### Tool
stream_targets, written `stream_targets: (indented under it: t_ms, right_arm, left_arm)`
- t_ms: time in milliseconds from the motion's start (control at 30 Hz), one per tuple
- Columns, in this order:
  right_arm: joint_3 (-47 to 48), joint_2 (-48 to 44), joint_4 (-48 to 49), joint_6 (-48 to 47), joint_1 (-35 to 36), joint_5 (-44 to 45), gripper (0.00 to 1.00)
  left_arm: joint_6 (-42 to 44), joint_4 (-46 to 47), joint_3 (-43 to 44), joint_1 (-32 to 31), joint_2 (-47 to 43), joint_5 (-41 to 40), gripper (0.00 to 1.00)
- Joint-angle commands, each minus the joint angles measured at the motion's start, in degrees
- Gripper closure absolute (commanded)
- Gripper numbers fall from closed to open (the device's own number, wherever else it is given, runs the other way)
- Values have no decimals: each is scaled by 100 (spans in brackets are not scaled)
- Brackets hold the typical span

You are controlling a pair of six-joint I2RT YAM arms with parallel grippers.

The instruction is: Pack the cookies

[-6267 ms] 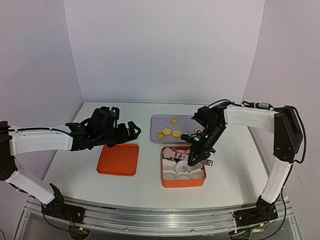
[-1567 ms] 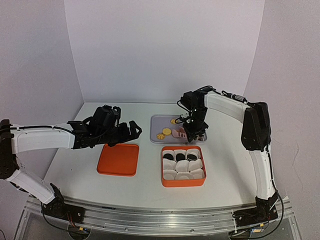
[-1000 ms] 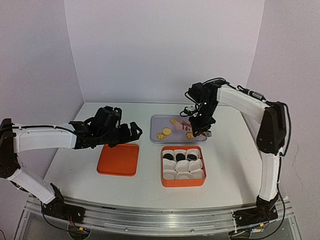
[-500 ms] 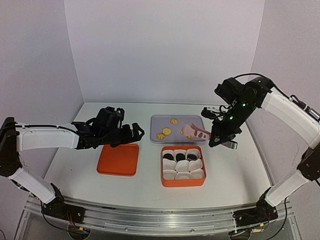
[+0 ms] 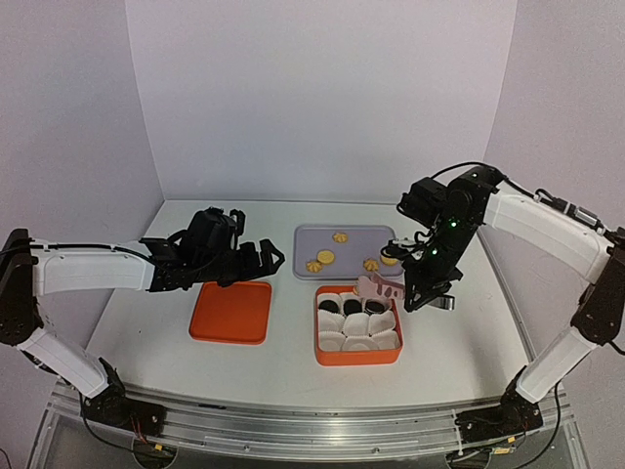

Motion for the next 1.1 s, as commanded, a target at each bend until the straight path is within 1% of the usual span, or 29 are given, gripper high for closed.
stream_targets:
  t_ms: [0, 200, 300, 367, 567, 733, 833, 1067]
  right_arm:
    - [-2, 123, -1944, -100, 56, 314, 88]
    - [-2, 135, -2263, -159, 68, 409, 88]
    - [-8, 101, -2319, -147, 69, 110, 90]
    - [-17, 134, -2391, -39, 67, 212, 90]
    - [-100, 149, -2257, 252, 69, 256, 91]
    - [217, 260, -2224, 589, 71, -214, 92]
    - [385, 419, -2518, 645, 69, -404, 92]
    - [422, 621, -3295, 636, 71, -274, 92]
  left_arm:
    - [75, 181, 90, -9, -40, 12, 0]
    - [48, 141, 63, -8, -38, 8, 0]
    - [50, 109, 91, -11, -13, 13, 0]
    - [46, 114, 89, -10, -3, 23, 0]
    - [57, 196, 106, -7, 90, 111, 0]
    - [117, 242, 206, -6, 218, 205, 0]
    - [148, 295, 212, -10, 271, 261, 0]
    - [171, 358, 180, -4, 331, 335, 0]
